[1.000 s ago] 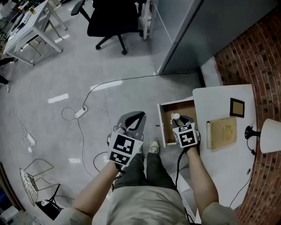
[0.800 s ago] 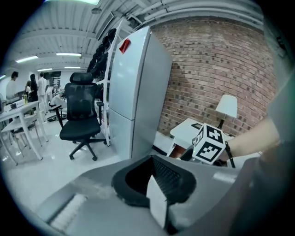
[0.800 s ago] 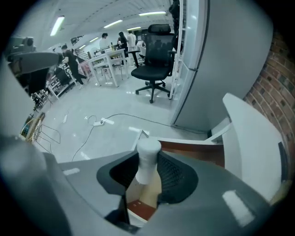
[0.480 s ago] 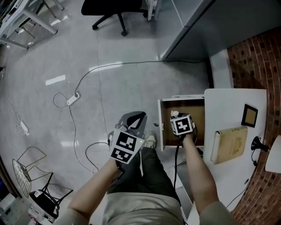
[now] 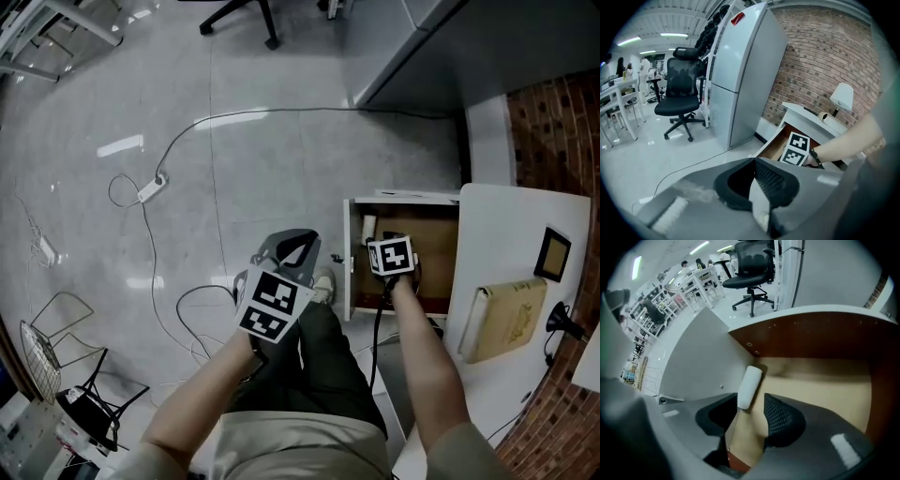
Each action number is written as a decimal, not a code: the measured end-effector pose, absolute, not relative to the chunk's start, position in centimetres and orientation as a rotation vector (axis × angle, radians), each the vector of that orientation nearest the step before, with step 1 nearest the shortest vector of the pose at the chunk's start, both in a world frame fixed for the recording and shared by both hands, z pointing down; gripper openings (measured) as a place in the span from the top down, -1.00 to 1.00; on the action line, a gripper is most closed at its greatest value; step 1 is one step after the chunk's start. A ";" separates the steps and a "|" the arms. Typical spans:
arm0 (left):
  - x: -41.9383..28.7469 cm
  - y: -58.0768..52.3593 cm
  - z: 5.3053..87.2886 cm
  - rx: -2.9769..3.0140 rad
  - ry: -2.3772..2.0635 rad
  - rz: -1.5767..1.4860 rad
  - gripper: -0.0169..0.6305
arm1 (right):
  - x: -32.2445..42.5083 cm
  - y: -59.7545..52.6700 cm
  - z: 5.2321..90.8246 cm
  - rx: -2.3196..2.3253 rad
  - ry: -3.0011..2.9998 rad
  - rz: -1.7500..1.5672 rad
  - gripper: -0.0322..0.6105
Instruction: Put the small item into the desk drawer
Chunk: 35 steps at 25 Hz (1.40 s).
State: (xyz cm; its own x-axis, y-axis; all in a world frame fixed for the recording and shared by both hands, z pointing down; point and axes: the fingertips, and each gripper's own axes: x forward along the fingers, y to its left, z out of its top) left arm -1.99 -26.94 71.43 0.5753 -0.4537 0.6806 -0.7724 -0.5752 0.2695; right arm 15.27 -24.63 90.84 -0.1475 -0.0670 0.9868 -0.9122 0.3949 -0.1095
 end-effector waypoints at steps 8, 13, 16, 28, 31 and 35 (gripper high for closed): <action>-3.7 -26.9 70.2 2.214 -1.029 0.765 0.94 | 14.9 -25.4 87.8 0.979 -1.613 0.965 0.58; -4.4 -27.6 66.9 2.232 -1.062 0.757 0.94 | 13.5 -26.3 82.1 1.001 -1.724 0.941 0.75; -4.5 -27.7 64.2 2.262 -1.076 0.750 0.94 | 12.6 -26.7 77.7 1.007 -1.799 0.901 0.82; -5.8 -28.1 51.0 2.402 -1.201 0.655 0.94 | 8.8 -27.9 56.3 1.158 -2.157 0.724 0.89; -6.2 -27.6 47.2 2.453 -1.233 0.637 0.94 | 7.5 -27.6 50.8 1.191 -2.264 0.717 0.89; -6.3 -26.3 42.7 2.481 -1.241 0.572 0.94 | 6.0 -26.4 43.7 1.205 -2.412 0.727 0.89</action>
